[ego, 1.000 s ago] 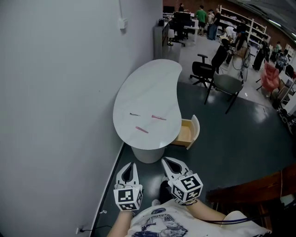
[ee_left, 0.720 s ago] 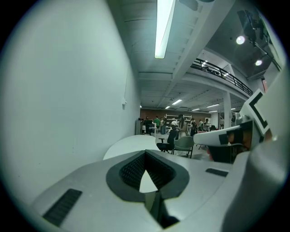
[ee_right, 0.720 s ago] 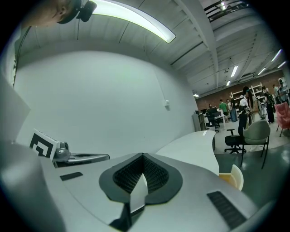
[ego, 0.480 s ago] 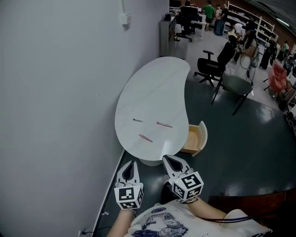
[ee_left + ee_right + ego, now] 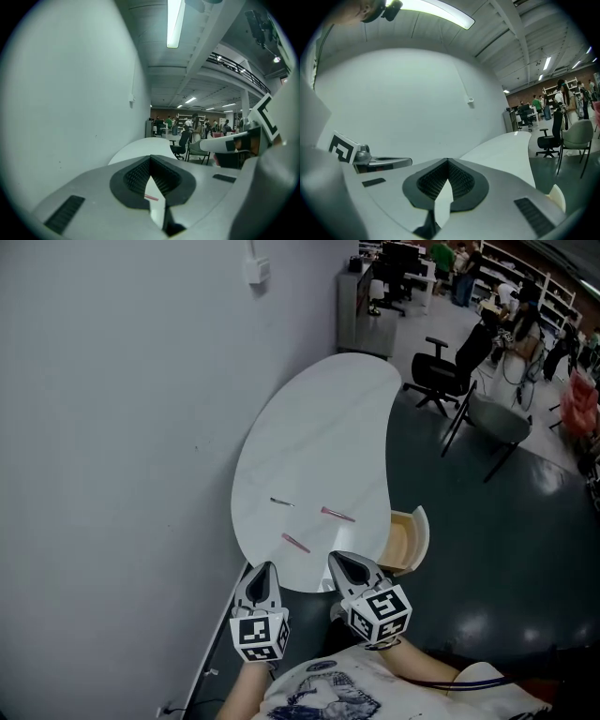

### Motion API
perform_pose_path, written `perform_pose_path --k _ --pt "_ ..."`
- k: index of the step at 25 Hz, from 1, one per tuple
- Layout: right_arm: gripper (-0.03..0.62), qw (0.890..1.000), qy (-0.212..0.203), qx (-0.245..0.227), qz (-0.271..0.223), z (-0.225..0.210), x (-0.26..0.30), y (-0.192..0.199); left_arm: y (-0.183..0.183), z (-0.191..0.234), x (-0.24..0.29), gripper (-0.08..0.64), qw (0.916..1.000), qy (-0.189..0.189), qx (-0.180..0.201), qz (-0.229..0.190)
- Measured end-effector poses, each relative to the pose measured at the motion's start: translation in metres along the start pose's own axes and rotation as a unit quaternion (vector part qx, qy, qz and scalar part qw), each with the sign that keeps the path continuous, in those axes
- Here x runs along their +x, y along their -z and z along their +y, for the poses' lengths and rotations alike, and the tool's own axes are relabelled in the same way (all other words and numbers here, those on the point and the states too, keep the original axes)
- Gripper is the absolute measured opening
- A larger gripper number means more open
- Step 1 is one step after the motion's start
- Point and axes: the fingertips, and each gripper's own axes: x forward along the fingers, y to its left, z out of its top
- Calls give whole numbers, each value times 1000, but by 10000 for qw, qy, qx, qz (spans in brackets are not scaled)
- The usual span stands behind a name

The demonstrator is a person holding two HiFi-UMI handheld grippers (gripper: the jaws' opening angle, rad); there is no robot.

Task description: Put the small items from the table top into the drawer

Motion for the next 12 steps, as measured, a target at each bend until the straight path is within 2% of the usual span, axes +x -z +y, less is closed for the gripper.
perform_pose_path --k 12 --pt "20 9985 -486 69 234 -69 61 -14 -13 7 80 23 9986 -490 -18 183"
